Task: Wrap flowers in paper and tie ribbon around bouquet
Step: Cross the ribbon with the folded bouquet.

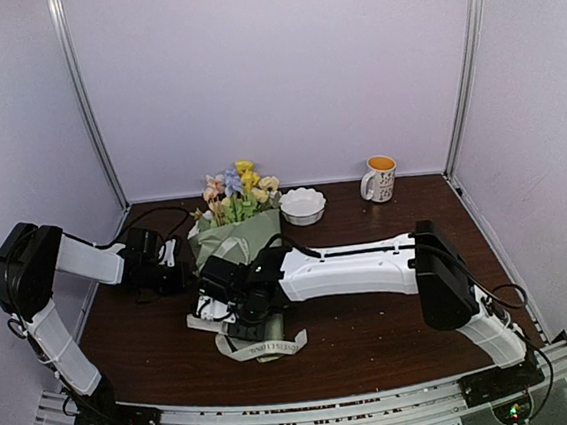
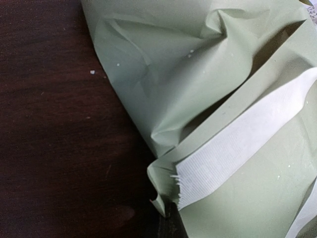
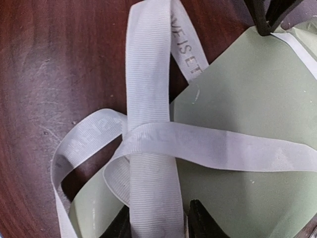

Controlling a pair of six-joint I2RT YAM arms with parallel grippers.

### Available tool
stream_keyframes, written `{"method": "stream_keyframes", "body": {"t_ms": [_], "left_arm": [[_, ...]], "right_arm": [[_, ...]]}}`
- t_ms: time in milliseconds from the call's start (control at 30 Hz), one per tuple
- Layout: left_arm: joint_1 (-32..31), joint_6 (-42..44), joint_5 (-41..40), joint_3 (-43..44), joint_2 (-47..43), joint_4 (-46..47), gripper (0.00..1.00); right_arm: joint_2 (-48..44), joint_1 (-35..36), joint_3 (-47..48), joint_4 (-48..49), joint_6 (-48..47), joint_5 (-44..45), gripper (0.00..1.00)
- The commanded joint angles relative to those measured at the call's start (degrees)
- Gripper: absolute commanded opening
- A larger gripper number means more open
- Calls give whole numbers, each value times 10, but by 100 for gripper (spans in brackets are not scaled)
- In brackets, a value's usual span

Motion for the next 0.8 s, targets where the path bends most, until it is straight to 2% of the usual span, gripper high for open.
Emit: {"method": "stream_keyframes", "body": {"t_ms": [0, 167, 233, 400, 500, 767], "left_arm": [[-1, 10, -30, -17, 38, -90, 0], [-1, 10, -30, -17, 38, -89, 0], [-1, 11, -29, -17, 38, -90, 0], [0, 11, -29, -16, 39, -91, 0], [-1, 11, -29, -16, 38, -90, 0], [0, 10, -30, -17, 38, -90, 0]], "right_arm": [[2, -15, 18, 15, 17, 44, 36], [9, -19, 20, 16, 10, 58, 41], [14, -19, 25, 17, 10, 55, 40], [21, -21, 42, 15, 8, 58, 10], [9, -26, 39, 17, 13, 80, 0], [-69, -71, -12, 65, 26, 192, 0]]}}
